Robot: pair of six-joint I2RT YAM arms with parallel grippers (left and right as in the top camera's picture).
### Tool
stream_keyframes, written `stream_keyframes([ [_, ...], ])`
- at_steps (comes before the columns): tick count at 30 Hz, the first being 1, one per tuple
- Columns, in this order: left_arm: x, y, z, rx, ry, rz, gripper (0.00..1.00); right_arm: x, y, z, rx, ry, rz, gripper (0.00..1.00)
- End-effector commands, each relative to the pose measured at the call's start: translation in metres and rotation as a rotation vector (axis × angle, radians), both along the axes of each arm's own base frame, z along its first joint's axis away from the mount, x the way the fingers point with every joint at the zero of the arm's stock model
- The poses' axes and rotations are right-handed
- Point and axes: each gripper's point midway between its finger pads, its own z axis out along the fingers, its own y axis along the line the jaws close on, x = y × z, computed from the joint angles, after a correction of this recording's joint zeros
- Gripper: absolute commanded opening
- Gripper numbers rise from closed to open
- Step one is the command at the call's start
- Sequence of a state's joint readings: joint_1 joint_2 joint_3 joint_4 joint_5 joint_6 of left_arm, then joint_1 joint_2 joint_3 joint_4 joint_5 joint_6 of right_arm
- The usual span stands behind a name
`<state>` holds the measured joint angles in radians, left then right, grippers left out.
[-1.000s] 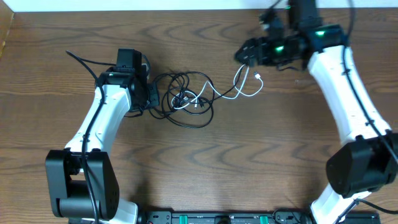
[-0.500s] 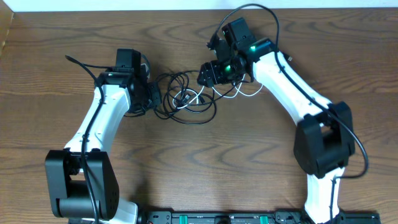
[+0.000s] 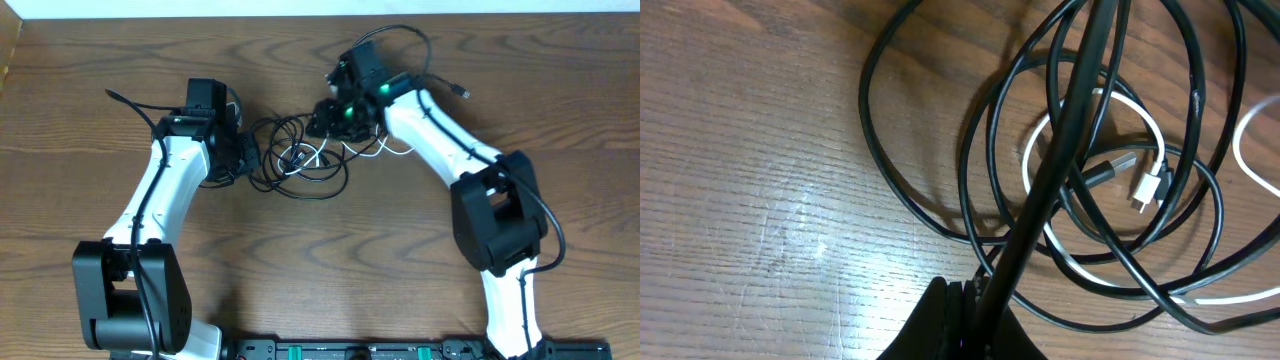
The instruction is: Untangle cables
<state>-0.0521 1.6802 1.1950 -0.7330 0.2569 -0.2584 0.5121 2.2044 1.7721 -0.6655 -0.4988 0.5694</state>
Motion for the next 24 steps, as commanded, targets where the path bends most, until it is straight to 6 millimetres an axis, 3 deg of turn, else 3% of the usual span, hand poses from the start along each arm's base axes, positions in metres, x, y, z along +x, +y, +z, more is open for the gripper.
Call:
stream_keyframes([
  [1, -0.001, 0.001, -0.003, -0.003, 0.012, 0.003, 0.07, -0.004, 0.006, -0.007, -0.018, 0.052, -0.064, 0.49],
  [8, -0.001, 0.001, -0.003, -0.003, 0.012, 0.003, 0.07, -0.009, 0.006, -0.035, -0.047, 0.12, -0.083, 0.35],
  [10, -0.001, 0.002, -0.003, -0.003, 0.012, 0.003, 0.07, -0.008, 0.005, -0.037, -0.048, 0.123, -0.087, 0.22],
  [12, -0.001, 0.002, -0.003, -0.003, 0.012, 0.003, 0.07, -0.004, 0.004, -0.035, -0.041, 0.111, -0.09, 0.01],
  [16, -0.001, 0.004, -0.004, 0.012, 0.012, 0.007, 0.07, 0.007, 0.008, -0.006, 0.035, 0.03, -0.039, 0.01],
  [20, -0.001, 0.005, -0.005, 0.015, 0.015, 0.008, 0.07, 0.01, 0.01, 0.051, 0.163, -0.048, 0.037, 0.01],
  [24, -0.001, 0.005, -0.006, 0.015, 0.017, 0.008, 0.07, 0.012, -0.001, 0.105, 0.244, -0.121, 0.045, 0.01],
])
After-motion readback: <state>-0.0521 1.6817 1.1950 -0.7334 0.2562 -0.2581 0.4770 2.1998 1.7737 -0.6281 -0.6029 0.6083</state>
